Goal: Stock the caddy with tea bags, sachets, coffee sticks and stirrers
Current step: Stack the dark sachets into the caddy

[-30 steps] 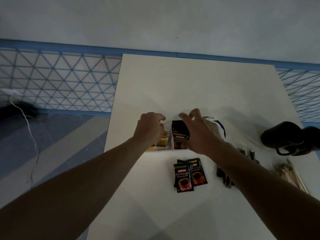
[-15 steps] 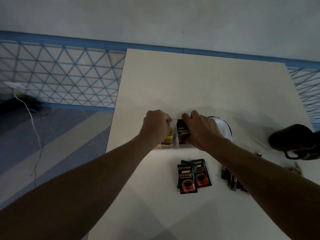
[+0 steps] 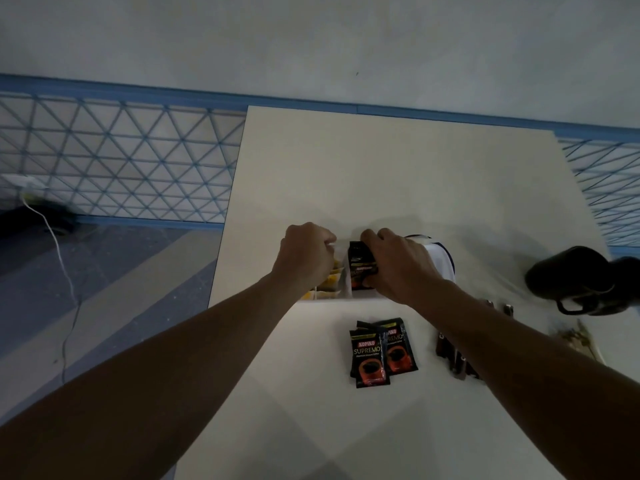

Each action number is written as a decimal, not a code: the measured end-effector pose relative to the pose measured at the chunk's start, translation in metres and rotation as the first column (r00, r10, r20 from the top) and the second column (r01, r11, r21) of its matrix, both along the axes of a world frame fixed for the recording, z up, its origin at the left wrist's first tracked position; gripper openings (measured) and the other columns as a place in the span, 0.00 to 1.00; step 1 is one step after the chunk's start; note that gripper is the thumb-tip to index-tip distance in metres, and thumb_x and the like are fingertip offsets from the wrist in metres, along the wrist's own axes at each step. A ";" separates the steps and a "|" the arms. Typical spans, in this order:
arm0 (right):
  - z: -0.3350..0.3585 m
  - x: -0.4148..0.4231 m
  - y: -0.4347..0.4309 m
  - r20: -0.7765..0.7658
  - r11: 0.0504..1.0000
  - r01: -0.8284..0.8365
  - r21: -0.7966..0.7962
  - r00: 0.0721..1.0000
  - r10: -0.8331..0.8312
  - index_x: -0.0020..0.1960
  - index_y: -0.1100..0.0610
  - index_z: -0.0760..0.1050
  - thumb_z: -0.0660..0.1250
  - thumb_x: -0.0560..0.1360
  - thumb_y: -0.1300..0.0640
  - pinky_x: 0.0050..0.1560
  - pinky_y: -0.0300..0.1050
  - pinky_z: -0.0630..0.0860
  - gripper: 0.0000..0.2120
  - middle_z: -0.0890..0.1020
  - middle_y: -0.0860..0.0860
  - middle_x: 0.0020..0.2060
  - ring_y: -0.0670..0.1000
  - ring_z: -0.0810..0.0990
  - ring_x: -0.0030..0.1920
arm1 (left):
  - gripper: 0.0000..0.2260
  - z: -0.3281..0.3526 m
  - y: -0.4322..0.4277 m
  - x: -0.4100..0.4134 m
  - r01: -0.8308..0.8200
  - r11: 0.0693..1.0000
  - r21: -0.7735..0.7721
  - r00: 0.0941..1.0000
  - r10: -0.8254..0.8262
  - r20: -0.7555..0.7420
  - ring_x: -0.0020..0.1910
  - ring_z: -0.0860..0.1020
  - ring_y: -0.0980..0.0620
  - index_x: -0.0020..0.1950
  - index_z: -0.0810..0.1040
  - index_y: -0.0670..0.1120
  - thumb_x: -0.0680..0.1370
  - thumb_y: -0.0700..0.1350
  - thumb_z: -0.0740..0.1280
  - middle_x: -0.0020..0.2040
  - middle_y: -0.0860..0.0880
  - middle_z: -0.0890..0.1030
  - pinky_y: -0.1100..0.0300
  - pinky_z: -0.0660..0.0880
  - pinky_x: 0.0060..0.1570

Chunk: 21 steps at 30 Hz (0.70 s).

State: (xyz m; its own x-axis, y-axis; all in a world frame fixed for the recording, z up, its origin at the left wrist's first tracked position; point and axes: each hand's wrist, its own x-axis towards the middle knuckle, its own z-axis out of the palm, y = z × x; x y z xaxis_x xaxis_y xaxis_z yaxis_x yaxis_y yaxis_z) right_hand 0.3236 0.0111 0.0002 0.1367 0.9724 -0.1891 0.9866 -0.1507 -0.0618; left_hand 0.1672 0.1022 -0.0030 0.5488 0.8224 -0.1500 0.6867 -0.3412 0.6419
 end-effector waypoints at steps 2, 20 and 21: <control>0.002 0.001 -0.004 -0.042 0.999 0.040 0.017 0.998 -0.040 0.70 0.53 0.65 0.77 0.69 0.49 0.40 0.46 0.72 0.34 0.77 0.54 0.56 0.57 0.81 0.49 | 0.12 0.005 -0.003 -0.001 -0.030 0.999 0.039 0.999 0.029 0.032 0.57 0.81 0.47 0.60 0.82 0.43 0.77 0.40 0.68 0.57 0.45 0.84 0.57 0.76 0.59; 0.007 -0.020 -0.106 -0.380 0.968 0.155 0.198 0.922 -0.070 0.48 0.57 0.81 0.69 0.75 0.62 0.35 0.35 0.77 0.04 0.84 0.48 0.42 0.38 0.76 0.33 | 0.07 0.012 -0.098 -0.017 0.142 0.979 -0.146 0.989 -0.134 0.066 0.40 0.81 0.51 0.51 0.84 0.43 0.78 0.43 0.67 0.45 0.46 0.84 0.65 0.73 0.37; 0.001 -0.021 -0.113 -0.390 0.967 0.186 0.177 0.915 -0.105 0.49 0.58 0.81 0.69 0.74 0.63 0.36 0.39 0.79 0.05 0.84 0.49 0.42 0.40 0.77 0.33 | 0.07 0.008 -0.103 -0.018 0.140 0.979 -0.150 0.990 -0.135 0.044 0.40 0.81 0.51 0.51 0.83 0.43 0.78 0.43 0.67 0.46 0.46 0.84 0.65 0.72 0.38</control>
State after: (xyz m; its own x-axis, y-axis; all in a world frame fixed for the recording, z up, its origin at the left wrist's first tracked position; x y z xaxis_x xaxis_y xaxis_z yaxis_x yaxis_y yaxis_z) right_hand 0.3023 -0.1019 0.0009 0.2381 0.9698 -0.0522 0.8525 -0.2345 -0.4672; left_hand 0.1491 -0.0007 0.0050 0.6619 0.7075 -0.2476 0.6173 -0.3272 0.7154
